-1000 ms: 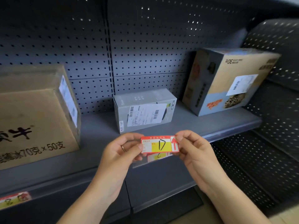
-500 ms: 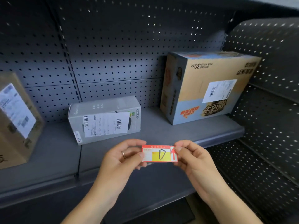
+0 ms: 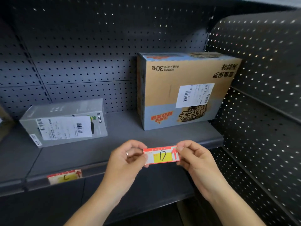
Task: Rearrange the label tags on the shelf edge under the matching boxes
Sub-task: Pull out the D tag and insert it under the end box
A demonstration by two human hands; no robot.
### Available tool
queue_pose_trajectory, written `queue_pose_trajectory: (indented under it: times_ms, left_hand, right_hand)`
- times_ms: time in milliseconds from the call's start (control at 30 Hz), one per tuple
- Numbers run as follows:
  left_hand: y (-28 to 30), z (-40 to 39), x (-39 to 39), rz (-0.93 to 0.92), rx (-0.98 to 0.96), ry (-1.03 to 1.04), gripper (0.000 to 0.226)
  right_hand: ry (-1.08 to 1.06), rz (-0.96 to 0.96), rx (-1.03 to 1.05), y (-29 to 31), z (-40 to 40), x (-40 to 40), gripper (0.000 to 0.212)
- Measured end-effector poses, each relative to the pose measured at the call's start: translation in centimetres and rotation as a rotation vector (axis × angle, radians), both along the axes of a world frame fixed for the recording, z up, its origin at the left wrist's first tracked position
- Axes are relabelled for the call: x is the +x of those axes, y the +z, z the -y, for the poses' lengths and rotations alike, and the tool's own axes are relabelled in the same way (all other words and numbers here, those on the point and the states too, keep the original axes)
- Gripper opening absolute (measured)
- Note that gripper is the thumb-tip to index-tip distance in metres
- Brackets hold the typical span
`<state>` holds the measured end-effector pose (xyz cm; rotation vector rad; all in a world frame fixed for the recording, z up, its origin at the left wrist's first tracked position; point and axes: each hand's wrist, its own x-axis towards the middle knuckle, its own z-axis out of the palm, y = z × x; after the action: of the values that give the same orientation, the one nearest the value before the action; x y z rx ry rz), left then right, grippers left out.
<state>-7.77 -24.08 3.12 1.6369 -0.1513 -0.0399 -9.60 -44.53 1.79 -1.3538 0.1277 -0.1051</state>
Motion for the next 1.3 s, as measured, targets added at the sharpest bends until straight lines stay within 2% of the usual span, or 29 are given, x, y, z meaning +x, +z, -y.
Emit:
queue_pose_trajectory:
  times_ms: [167,433,733,1000,1300]
  left_hand:
    - [-0.5,1.7,1.3,0.092,0.125,-0.006,0.016]
    - [-1.5,6.3,3.3,0.179,0.222,-0.035,0.021]
    - [-2.5,12.0,5.7,0.195,0.339,0.081,0.022]
    - [-3.2,14.7,6.4,0.171,0.401,0.134,0.022]
    - [-3.3,15.7,7.2,0.214,0.536,0.155,0.022]
  right_hand:
    - [-0.066,0.066,-0.168,-0.5,1.5,0.7,0.016]
    - [-0.184,0.181,-0.400,-1.6,6.3,1.7,0.016]
    - [-0.085,0.205,-0.548,-2.0,12.8,5.6,0.013]
    - [-0.039,0.244,-0.501,-3.4,15.6,7.7,0.023]
    - [-0.009,0.273,-0.735,-4.3,16.6,8.3,0.014]
